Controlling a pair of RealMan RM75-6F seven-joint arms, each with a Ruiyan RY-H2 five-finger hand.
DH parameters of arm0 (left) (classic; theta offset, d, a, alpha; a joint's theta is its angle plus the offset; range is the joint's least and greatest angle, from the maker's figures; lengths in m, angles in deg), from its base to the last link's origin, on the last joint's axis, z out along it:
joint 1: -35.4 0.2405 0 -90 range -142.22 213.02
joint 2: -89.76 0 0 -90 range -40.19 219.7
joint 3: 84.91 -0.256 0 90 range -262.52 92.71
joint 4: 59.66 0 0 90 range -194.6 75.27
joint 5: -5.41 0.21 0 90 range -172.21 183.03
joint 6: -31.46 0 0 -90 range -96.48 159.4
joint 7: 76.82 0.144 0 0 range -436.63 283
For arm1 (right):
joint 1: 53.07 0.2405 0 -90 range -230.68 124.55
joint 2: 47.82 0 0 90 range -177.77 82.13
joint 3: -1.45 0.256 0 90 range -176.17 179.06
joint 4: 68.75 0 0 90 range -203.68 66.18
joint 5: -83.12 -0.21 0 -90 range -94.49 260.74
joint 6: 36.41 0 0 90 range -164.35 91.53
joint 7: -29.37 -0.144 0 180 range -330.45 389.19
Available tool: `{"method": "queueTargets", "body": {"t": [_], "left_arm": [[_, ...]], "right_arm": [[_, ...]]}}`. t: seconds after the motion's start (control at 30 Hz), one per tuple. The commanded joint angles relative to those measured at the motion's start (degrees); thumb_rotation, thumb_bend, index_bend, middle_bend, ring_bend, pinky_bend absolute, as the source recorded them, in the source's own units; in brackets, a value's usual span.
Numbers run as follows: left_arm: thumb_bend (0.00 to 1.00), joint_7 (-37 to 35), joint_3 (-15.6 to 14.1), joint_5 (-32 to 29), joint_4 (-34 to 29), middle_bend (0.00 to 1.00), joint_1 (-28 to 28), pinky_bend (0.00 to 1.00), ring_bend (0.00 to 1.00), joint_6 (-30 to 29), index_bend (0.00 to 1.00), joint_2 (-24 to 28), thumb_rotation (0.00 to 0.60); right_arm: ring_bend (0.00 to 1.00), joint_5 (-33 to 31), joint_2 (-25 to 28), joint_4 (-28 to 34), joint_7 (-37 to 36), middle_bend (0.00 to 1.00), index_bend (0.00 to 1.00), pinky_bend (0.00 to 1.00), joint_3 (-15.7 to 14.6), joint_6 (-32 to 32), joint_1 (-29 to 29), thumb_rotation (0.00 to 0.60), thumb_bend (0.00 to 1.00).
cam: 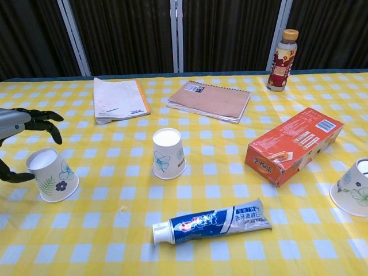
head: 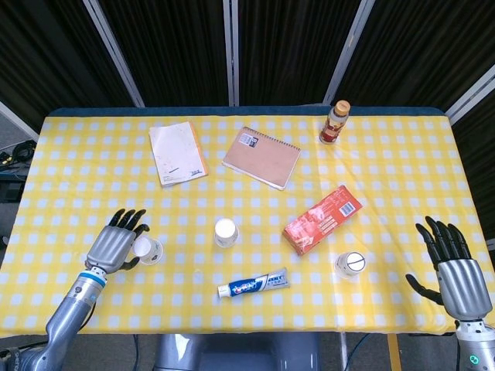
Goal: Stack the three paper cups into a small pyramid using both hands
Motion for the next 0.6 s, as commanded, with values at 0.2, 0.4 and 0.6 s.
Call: {"method": "queueTargets", "body": {"t": [0.2,0.4,0.6], "left_arm": [[0.30,-0.5,-0.7,-0.9,0.8,0.00,-0.8,0.00,0.00,-0.5,0.54,-1.8,0.600],[0.30,-1.9,0.7,-0.6,0.0,0.00,-1.5,0.00,0.00,-2.1,0.54,-1.6,0.600],[0.30,0.0,4.1,-3.3,-1.6,0.00,-5.3,0.00,0.00,-1.4,0.53,-1.9,0.600]], "right_arm": [[0.00,0.4,0.0,0.1,-0.4,0.00,0.00,0.00,-0.1,-0.2,-0.1,0.600,0.09],[0.00,0.3,0.1,0.0,-0.7,0.00,0.00,0.00,-0.2,0.1,0.0,0.600,0.09],[0.00,-0.4,0.7,0.1,-2.5,0.00,0.00,0.00,0.1,0.1,0.0,0.600,0.09]]}}
